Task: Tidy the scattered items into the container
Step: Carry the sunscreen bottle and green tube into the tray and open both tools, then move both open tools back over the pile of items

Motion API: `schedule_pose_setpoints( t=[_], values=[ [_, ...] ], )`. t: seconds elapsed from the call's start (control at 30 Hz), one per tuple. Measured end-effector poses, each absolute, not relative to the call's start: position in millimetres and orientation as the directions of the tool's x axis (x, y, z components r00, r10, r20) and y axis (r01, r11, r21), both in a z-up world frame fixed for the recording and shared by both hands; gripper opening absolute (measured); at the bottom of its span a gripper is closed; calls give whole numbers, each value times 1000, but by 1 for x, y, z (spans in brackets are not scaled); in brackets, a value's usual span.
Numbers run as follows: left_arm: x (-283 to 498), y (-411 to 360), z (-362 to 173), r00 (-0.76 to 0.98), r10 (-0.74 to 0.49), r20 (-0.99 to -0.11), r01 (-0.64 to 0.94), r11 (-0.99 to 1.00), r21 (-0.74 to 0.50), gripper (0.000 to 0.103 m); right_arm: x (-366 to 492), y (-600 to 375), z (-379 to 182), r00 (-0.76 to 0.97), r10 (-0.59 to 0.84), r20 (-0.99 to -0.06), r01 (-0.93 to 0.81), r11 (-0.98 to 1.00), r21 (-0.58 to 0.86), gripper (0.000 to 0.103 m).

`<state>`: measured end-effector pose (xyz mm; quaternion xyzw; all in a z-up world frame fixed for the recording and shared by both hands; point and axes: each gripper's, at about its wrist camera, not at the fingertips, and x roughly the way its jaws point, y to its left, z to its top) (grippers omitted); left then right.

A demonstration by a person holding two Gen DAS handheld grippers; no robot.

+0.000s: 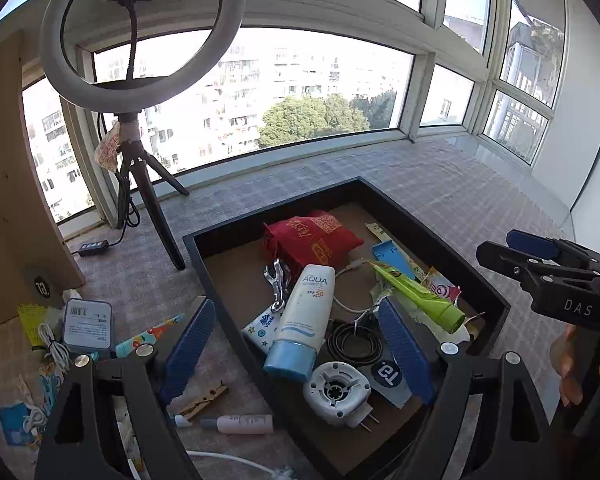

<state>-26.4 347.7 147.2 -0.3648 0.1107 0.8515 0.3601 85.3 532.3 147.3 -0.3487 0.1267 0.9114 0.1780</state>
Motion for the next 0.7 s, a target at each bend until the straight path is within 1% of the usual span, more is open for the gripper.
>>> schedule_pose_setpoints(
  t=[0.4, 0.57, 0.7],
  values=[
    [-32, 296, 148, -503, 503, -703, -642, -762, -86, 83, 78, 512, 143, -691, 198, -695, -375, -920, 111, 75],
    [-34, 247, 143, -528, 458, -715, -584, -807, -85, 83, 68, 493, 137, -688, 139, -712, -328, -935, 133, 75],
    [-38, 191, 135, -566, 385, -729, -514, -856, -53, 83, 57, 473, 131, -680, 100, -726, -287, -948, 138, 75]
  ],
)
